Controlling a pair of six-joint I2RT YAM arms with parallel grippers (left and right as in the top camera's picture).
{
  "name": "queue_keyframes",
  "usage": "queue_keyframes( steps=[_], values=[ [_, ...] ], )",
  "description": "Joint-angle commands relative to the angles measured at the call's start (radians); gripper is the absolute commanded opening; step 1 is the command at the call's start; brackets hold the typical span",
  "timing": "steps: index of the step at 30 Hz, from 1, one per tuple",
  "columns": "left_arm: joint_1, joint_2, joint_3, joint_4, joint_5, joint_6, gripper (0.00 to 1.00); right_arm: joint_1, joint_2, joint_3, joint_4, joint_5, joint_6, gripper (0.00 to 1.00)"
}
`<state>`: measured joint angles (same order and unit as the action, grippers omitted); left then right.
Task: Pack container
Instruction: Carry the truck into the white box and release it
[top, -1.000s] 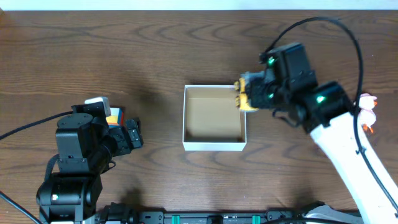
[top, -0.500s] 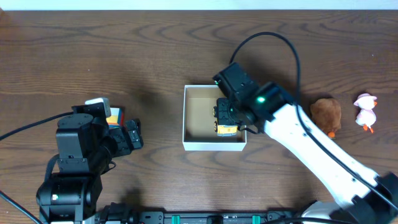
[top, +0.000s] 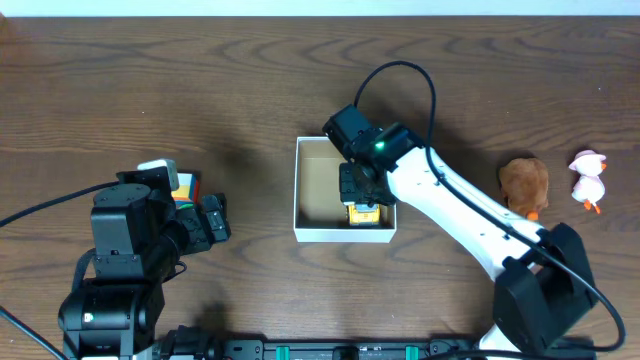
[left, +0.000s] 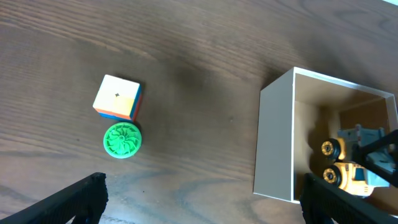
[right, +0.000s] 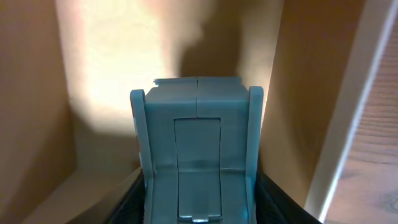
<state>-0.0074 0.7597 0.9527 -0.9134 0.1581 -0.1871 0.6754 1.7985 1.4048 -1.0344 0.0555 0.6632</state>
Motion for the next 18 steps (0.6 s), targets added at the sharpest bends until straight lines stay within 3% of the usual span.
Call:
queue_keyframes(
  steps=[1, 4, 9, 15, 18],
  values=[
    [0.005, 0.003, 0.016, -0.003, 0.007, -0.002, 0.98, -0.009, 0.021, -0.001, 0.002, 0.017, 0.016, 0.19],
    [0.005, 0.003, 0.016, -0.003, 0.007, -0.002, 0.98, -0.009, 0.021, -0.001, 0.004, 0.032, 0.016, 0.21],
    [0.004, 0.003, 0.016, -0.006, 0.007, -0.002, 0.98, -0.009, 0.021, -0.001, 0.006, 0.036, 0.016, 0.45],
    [0.004, 0.003, 0.016, -0.006, 0.007, -0.002, 0.98, -0.01, 0.021, -0.001, 0.009, 0.05, 0.016, 0.66],
    [0.005, 0.003, 0.016, -0.006, 0.007, -0.002, 0.98, -0.011, 0.021, -0.001, 0.014, 0.049, 0.016, 0.67]
  ],
)
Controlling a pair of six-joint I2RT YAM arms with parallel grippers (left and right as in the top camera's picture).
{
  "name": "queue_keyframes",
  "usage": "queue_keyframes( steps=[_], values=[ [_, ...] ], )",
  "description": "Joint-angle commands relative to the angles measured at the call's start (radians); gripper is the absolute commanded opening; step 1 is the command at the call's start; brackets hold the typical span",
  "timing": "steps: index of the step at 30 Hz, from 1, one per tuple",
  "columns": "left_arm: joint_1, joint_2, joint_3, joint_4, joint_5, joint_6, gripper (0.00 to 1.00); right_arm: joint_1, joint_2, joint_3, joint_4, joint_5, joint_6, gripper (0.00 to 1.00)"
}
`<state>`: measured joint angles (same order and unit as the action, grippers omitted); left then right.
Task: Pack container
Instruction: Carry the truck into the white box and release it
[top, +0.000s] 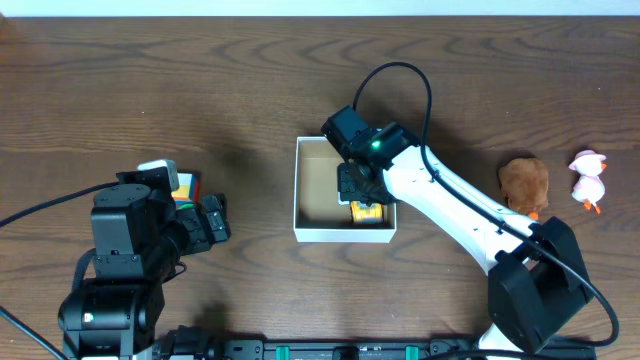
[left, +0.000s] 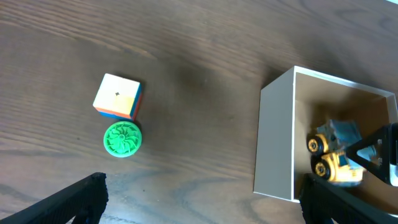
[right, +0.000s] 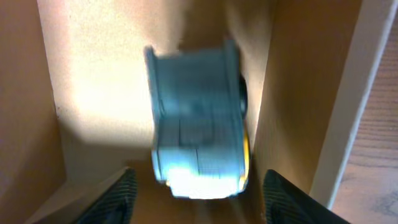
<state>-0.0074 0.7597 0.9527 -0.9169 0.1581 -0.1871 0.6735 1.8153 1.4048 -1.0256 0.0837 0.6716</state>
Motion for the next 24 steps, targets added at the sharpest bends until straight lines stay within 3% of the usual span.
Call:
queue_keyframes(
  steps=[1, 14, 21, 24],
  values=[
    [0.005, 0.003, 0.016, -0.003, 0.007, -0.002, 0.98, -0.009, 0.005, -0.001, 0.005, 0.021, 0.008, 0.68],
    [0.005, 0.003, 0.016, -0.003, 0.007, -0.002, 0.98, -0.01, 0.005, 0.0, 0.033, 0.021, 0.004, 0.67],
    [0.004, 0.003, 0.016, -0.003, 0.007, -0.002, 0.98, -0.038, -0.036, 0.045, 0.043, 0.021, -0.089, 0.68],
    [0.005, 0.003, 0.016, -0.003, 0.007, -0.002, 0.98, -0.081, -0.081, 0.122, 0.016, 0.021, -0.151, 0.73]
  ],
)
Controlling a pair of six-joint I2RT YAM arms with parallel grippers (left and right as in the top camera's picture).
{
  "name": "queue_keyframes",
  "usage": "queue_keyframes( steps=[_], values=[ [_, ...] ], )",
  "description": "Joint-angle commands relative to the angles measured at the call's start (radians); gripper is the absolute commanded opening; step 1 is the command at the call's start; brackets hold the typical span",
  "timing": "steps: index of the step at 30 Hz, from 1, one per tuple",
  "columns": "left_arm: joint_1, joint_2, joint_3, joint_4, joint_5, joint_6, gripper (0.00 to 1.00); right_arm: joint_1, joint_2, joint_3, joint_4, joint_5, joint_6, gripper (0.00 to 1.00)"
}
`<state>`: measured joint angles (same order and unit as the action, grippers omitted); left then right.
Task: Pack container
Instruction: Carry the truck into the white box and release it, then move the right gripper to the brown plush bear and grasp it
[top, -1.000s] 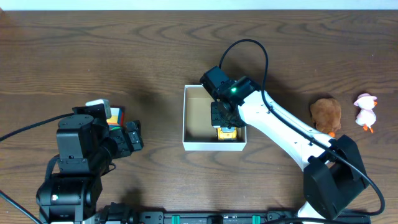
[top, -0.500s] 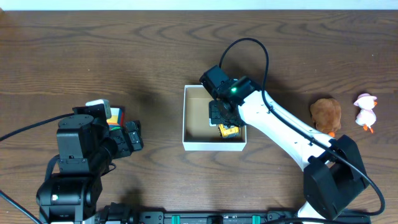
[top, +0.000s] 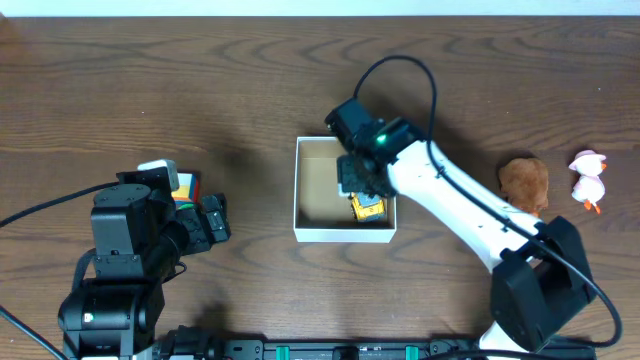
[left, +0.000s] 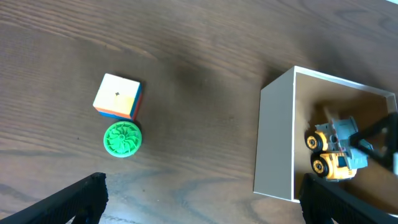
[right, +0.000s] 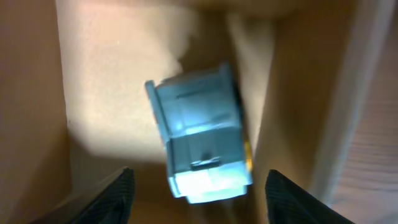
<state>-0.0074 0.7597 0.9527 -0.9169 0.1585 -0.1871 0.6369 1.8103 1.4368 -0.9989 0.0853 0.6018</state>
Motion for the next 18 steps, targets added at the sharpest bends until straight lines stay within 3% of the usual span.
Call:
queue_keyframes(
  steps=[1, 4, 9, 18],
  values=[
    [0.004, 0.003, 0.016, -0.004, 0.006, -0.002, 0.98, -0.068, -0.094, 0.124, -0.027, 0.019, -0.097, 0.77],
    [0.005, 0.003, 0.016, -0.008, 0.006, -0.002, 0.98, -0.162, -0.149, 0.222, -0.094, 0.02, -0.14, 0.79],
    [0.005, 0.003, 0.016, -0.01, 0.006, -0.002, 0.98, -0.399, -0.231, 0.277, -0.182, 0.02, -0.203, 0.99],
    [0.005, 0.003, 0.016, -0.01, 0.006, -0.002, 0.98, -0.789, -0.168, 0.185, -0.248, 0.019, -0.364, 0.99]
  ],
)
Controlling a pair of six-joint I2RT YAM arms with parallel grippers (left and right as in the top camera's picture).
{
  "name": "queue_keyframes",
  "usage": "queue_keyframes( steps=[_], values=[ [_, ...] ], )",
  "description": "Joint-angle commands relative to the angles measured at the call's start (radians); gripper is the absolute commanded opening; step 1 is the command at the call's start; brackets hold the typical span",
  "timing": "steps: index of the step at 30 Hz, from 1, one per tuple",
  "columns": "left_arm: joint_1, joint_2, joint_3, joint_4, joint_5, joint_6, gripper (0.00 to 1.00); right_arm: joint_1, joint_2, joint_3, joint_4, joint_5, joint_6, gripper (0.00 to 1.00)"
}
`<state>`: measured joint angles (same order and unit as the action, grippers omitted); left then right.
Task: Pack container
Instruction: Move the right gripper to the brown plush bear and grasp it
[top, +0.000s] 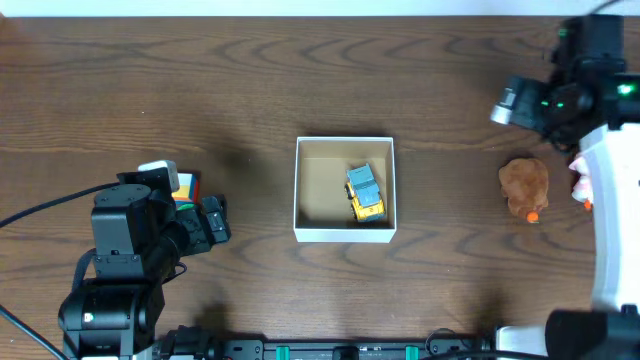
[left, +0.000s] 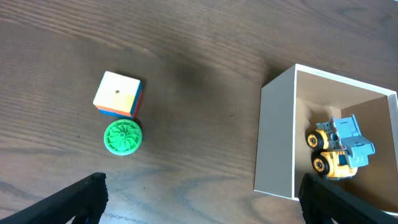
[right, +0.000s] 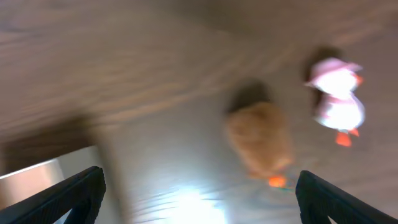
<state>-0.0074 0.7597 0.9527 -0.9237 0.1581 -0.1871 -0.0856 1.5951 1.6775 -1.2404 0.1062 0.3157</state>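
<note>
The white box (top: 300, 190) stands mid-table with a blue and yellow toy truck (top: 364, 192) lying inside near its right wall, also seen as the truck (left: 339, 149) in the left wrist view. My right gripper (right: 199, 202) is open and empty, high at the far right, over the brown plush toy (right: 258, 140) and the pink duck (right: 336, 102); that view is blurred. My left gripper (left: 202, 208) is open and empty, left of the box. A colour cube (left: 117, 95) and a green disc (left: 122, 138) lie ahead of it.
In the overhead view the brown plush (top: 525, 187) lies right of the box, and the right arm (top: 610, 190) covers most of the duck. The left arm (top: 125, 250) fills the lower left and partly hides the cube (top: 185, 183).
My right gripper has left the box and now hangs open at the table's far right over the plush and duck. The truck stays in the box. The left arm has not moved.
My right gripper was down in the box, shut on the truck. Then it was open with the truck lying loose on the box floor beneath it. It was still over the box a moment ago, and now it is away at the far right.
</note>
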Motion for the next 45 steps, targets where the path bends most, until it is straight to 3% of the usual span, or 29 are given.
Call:
queue_keyframes(
  steps=[1, 10, 20, 22, 23, 26, 28, 34, 40, 45],
  values=[
    [0.005, 0.003, 0.016, -0.003, 0.007, -0.002, 0.98, -0.088, 0.061, -0.075, -0.002, -0.002, -0.078, 0.99],
    [0.005, 0.003, 0.016, -0.002, 0.007, -0.002, 0.98, -0.167, 0.18, -0.262, 0.098, -0.005, -0.222, 0.99],
    [0.004, 0.003, 0.016, -0.003, 0.007, -0.002, 0.98, -0.166, 0.287, -0.371, 0.265, -0.006, -0.227, 0.98],
    [0.005, 0.003, 0.016, -0.003, 0.007, -0.002, 0.98, -0.166, 0.304, -0.371, 0.261, -0.006, -0.227, 0.83],
    [0.004, 0.003, 0.016, -0.003, 0.007, -0.002, 0.98, -0.166, 0.31, -0.371, 0.257, -0.006, -0.227, 0.67],
    [0.004, 0.003, 0.016, -0.003, 0.007, -0.002, 0.98, -0.166, 0.312, -0.37, 0.253, -0.006, -0.217, 0.32],
    [0.005, 0.003, 0.016, -0.003, 0.007, -0.002, 0.98, -0.164, 0.312, -0.37, 0.25, -0.007, -0.2, 0.17],
    [0.005, 0.003, 0.016, -0.003, 0.007, -0.002, 0.98, -0.133, 0.295, -0.334, 0.184, -0.021, -0.174, 0.01],
    [0.004, 0.003, 0.016, -0.003, 0.007, -0.002, 0.98, -0.038, 0.196, -0.177, 0.033, -0.064, -0.146, 0.01],
    [0.004, 0.003, 0.016, -0.003, 0.007, -0.002, 0.98, 0.101, 0.067, -0.074, 0.014, -0.167, -0.044, 0.02]
  ],
)
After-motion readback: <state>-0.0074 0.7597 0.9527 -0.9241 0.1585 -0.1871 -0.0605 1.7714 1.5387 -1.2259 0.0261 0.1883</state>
